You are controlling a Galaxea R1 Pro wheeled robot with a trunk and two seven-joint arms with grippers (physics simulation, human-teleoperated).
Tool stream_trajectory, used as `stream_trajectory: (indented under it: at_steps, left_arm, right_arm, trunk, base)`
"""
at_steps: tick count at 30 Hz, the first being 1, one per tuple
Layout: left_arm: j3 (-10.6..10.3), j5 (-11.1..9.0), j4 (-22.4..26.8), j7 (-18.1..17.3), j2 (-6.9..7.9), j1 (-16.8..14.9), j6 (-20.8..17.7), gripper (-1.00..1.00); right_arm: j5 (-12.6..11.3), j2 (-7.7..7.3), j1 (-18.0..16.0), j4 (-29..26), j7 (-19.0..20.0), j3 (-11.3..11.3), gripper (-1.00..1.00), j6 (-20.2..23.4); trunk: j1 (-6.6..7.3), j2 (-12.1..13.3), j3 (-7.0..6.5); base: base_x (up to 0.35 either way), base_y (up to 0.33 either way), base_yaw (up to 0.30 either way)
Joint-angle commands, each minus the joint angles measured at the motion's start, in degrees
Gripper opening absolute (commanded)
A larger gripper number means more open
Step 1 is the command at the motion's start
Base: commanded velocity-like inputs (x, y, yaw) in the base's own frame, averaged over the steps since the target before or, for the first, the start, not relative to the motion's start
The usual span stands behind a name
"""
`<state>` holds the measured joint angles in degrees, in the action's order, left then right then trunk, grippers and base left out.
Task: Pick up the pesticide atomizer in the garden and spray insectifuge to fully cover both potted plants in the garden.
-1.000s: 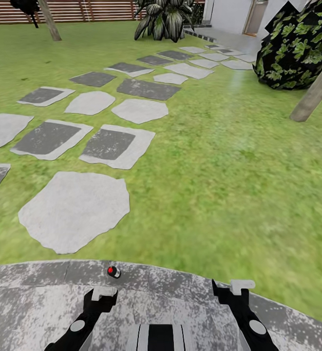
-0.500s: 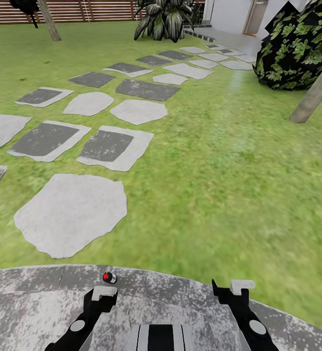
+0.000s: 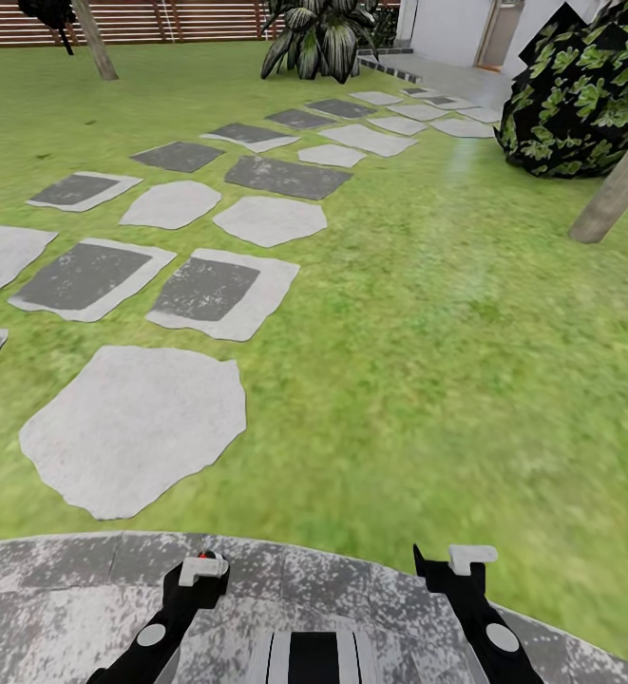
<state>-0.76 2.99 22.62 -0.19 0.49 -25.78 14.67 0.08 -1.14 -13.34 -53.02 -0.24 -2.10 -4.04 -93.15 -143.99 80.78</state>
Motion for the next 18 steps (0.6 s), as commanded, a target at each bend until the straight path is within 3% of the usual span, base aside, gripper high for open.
stream_trajectory:
  at_steps: [1,13,18]
  left_arm:
    - [-0.1,0.3,0.0,0.0,0.03,0.0,0.2,1.0]
    - [-0.1,0.3,0.0,0.0,0.04,0.0,0.5,1.0]
    - [-0.1,0.4,-0.7,0.0,0.04,0.1,4.2,1.0]
  right_arm:
    - [0.0,0.0,0.0,0.0,0.0,0.0,1.0,-0.2]
    - [0.0,0.0,0.0,0.0,0.0,0.0,1.0,-0.2]
    - [0.0,0.0,0.0,0.0,0.0,0.0,1.0,-0.2]
  trunk:
    - [0.01,0.0,0.03]
    - [0.01,0.0,0.03]
    - [0.01,0.0,0.03]
  base:
    - [0.009,0.0,0.0]
    - [0.001,0.0,0.0]
    - [0.0,0.0,0.0]
